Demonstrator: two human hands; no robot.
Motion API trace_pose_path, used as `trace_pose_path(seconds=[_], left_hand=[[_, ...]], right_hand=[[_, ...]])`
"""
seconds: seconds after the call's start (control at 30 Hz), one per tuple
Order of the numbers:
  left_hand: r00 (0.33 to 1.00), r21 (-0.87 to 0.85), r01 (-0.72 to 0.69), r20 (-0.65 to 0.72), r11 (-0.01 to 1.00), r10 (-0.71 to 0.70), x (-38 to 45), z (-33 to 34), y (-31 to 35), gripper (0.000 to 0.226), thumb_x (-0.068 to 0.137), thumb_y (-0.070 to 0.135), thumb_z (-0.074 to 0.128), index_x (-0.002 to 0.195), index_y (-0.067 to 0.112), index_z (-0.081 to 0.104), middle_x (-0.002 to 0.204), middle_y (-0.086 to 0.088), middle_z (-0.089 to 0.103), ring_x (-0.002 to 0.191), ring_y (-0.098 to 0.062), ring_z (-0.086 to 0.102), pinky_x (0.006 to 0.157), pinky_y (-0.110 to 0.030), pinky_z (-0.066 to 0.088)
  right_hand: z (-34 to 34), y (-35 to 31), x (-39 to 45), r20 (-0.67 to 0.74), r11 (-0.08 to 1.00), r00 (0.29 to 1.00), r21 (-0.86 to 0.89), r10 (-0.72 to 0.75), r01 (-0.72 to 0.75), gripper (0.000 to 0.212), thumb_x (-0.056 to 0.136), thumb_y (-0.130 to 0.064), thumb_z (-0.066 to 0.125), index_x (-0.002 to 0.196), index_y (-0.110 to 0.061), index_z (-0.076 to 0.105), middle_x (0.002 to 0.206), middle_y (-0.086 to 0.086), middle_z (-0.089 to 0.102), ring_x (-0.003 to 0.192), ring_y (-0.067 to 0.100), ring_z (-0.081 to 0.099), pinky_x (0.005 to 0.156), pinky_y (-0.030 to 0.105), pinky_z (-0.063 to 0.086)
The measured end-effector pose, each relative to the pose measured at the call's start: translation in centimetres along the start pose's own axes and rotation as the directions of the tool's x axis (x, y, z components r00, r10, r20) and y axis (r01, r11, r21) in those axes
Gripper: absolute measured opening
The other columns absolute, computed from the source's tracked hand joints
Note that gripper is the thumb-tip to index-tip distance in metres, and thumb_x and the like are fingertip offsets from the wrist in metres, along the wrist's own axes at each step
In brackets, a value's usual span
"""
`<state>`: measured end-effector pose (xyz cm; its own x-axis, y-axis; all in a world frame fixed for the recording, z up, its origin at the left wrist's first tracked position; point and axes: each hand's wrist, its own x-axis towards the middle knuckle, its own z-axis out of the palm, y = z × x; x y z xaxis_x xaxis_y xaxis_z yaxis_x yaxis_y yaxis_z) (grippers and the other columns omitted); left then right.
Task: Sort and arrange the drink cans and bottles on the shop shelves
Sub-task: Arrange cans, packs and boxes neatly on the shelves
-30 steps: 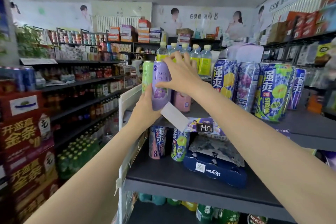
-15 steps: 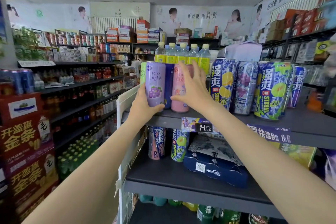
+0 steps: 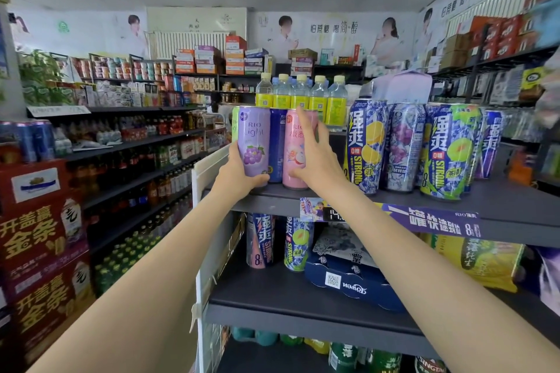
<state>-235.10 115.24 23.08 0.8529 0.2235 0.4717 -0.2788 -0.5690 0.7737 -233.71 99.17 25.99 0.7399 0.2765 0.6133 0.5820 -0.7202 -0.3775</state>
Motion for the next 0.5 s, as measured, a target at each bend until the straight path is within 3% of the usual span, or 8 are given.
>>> trace_pose_path(seconds=[0.33,0.5], left_hand=[[0.999,0.049,0.038,-0.003,0.998,-0.038,1.7,0.5,-0.3,0.082,0.075,0.012,0.075,0.138,0.009,0.023,0.132,-0.011,0.051,0.118,-0.029,0.051,0.099,-0.036,0.039],[0.997,0.079,0.06,-0.045,0.995,-0.056,2.1,1.0,-0.6,0.084,0.076,0.014,0.074,0.14,0.01,0.019,0.132,-0.013,0.051,0.116,-0.033,0.052,0.099,-0.04,0.041]], right_hand=[[0.4,0.3,0.0,-0.028,1.0,1.0,-0.006,0.004,-0.004,0.112,0.079,0.002,0.069,0.146,-0.042,-0.01,0.157,0.008,-0.002,0.105,0.028,0.06,0.072,0.029,0.046],[0.4,0.5,-0.1,-0.024,1.0,1.0,-0.004,-0.005,0.005,0.109,0.08,0.003,0.065,0.146,-0.043,-0.009,0.157,0.007,-0.002,0.109,0.032,0.058,0.076,0.029,0.043]])
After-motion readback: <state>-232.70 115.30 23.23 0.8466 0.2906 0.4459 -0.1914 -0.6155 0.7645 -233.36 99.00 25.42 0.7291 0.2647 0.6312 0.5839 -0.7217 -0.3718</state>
